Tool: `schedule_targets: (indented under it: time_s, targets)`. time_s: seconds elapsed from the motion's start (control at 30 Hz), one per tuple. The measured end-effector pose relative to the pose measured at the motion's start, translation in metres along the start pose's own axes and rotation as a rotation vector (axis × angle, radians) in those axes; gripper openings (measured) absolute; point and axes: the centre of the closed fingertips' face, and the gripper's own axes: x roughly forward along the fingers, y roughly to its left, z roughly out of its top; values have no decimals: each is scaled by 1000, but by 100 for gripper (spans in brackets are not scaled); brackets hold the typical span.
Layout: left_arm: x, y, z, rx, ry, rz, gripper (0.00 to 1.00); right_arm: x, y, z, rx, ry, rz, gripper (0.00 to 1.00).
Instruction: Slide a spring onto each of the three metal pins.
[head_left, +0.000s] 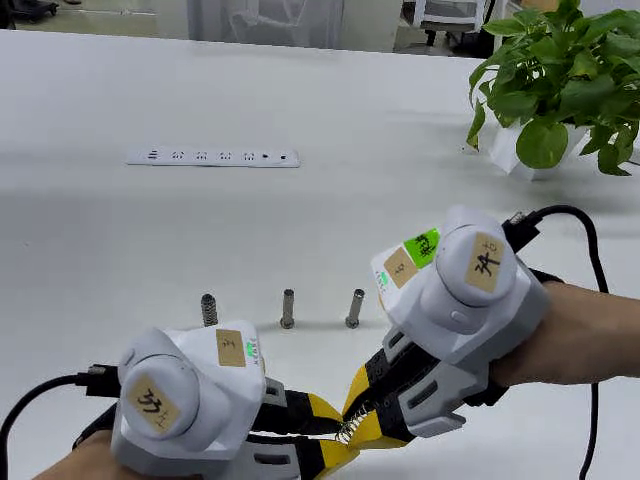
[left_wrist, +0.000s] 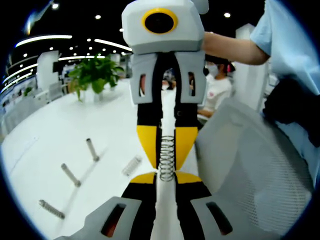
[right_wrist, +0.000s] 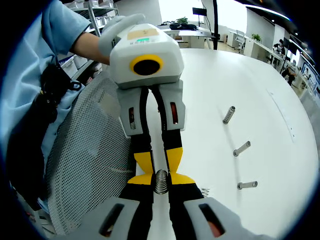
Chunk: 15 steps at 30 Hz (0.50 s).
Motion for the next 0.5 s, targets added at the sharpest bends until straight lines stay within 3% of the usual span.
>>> schedule_targets:
  time_s: [0.17,0.27,0.5]
  targets:
    - [-10,14,-10,-22,3,77,27,0,-4,3,-24,3,-10,12]
    - [-19,25,-17,-59,-2,152,39,1,-10,5,-39,2,-27,12]
    - [-40,41,-25,-98,-23,271,64,3,-18,8,-73,16,-30,12]
